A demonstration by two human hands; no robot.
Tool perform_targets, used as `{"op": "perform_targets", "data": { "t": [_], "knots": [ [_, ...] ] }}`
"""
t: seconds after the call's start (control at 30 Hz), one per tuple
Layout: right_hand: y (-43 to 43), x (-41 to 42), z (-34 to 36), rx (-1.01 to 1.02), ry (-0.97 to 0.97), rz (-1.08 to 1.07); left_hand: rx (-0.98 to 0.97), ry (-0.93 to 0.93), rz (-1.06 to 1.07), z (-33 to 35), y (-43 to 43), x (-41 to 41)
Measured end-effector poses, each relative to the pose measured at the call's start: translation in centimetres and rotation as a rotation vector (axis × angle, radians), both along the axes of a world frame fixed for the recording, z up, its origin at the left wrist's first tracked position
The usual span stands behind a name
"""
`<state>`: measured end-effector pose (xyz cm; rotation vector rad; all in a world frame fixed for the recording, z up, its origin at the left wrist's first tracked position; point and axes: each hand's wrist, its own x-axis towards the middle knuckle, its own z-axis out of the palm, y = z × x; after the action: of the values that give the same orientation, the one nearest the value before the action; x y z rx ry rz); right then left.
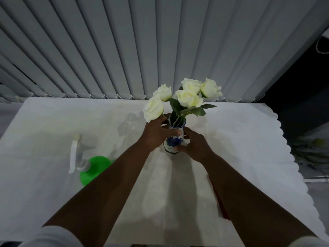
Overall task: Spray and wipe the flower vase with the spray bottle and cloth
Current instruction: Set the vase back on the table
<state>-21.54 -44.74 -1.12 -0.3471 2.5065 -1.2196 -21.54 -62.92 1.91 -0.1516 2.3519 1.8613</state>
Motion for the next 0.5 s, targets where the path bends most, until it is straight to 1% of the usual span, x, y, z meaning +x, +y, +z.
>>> {"op": "perform_targets", "data": {
  "t": [0.4, 0.5],
  "knots": [
    [-0.18, 0.25, -0.92, -0.017, 0.069, -0.006, 0.032, -0.022, -0.015, -0.62, -0.24, 0.12],
    [-0.23, 0.6, -0.72, -0.035, 0.066, -0.003, 0.002, -0.006, -0.01, -0.62, -0.1, 0.41]
  ]
}}
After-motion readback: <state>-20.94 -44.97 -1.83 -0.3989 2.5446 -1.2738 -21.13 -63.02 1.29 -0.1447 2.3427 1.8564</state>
